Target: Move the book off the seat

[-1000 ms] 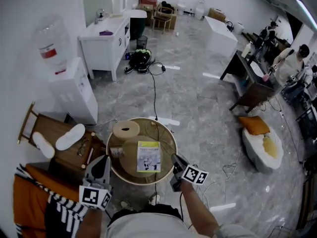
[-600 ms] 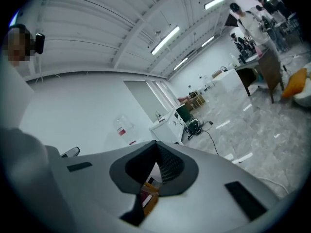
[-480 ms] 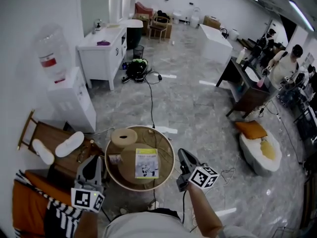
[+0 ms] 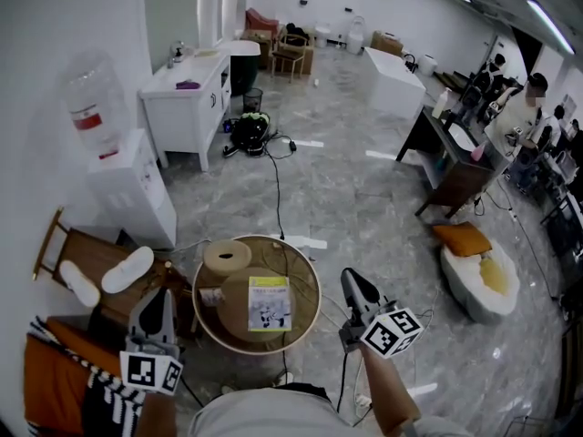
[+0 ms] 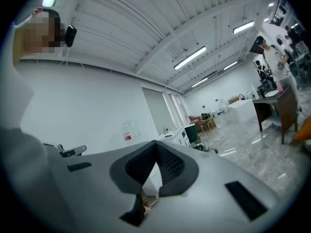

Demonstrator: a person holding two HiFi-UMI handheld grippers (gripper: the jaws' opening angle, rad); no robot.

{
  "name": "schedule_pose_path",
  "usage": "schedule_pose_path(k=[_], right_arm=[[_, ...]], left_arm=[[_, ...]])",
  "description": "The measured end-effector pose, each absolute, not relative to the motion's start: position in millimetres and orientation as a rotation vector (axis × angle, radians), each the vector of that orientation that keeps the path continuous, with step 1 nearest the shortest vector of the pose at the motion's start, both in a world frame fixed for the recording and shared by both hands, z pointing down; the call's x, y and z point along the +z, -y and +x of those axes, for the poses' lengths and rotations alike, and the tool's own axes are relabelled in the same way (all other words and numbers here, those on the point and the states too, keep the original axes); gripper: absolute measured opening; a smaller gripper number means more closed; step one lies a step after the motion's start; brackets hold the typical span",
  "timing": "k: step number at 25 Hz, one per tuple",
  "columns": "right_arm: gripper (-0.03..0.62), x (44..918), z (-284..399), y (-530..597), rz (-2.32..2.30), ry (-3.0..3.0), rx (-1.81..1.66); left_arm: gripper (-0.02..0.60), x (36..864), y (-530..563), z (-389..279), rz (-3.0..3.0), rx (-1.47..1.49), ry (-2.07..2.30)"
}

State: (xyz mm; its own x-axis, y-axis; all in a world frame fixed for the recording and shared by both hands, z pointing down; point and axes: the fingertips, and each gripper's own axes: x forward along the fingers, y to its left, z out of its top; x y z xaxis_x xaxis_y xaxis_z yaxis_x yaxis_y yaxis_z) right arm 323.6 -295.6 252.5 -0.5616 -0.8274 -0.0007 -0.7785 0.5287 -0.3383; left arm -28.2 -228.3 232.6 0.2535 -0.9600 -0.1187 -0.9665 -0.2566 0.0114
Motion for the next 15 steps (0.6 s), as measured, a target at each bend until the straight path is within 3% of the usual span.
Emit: schedule_pose_path(k=[15], right_arm=[[0.021, 201, 320, 255, -1.421, -2.608, -0.228]], left_arm=[[0.017, 232, 220, -37, -2.39, 0.144, -1.936]])
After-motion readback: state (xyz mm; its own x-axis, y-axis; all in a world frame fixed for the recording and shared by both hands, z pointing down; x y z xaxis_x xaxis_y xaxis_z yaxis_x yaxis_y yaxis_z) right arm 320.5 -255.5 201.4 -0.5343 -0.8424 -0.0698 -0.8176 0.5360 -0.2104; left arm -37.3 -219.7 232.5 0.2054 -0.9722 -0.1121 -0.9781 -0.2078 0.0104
